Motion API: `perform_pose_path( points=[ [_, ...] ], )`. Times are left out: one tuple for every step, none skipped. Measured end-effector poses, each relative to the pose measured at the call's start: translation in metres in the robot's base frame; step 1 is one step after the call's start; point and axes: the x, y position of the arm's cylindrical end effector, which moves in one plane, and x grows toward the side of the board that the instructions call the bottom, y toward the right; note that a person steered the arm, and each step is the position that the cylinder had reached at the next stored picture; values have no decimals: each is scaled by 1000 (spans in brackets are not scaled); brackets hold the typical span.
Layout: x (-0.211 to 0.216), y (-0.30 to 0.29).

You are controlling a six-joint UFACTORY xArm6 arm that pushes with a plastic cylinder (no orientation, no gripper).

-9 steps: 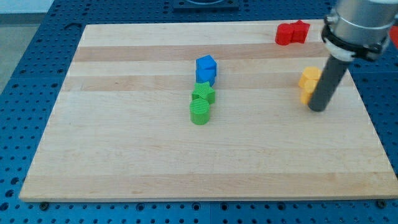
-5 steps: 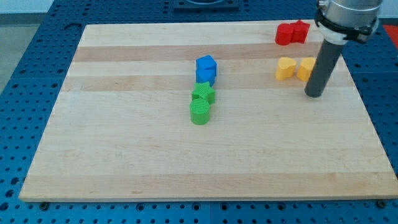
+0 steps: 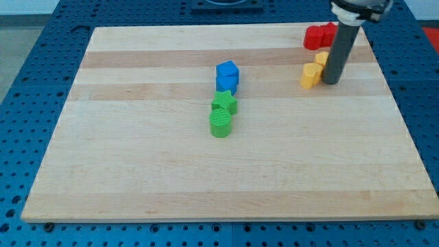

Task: Move yellow hexagon towards red circle

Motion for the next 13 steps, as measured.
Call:
perform_pose_path(
  points=[
    [-15,-15],
    [-20,-16],
    [-19,5],
    [-20,36],
    [-42,33],
    [-48,21],
    [-48,11],
    [-48,0],
    [-59,-4],
    [-61,-3],
    [-34,8],
    [-11,5],
    [-9,-11]
  ],
)
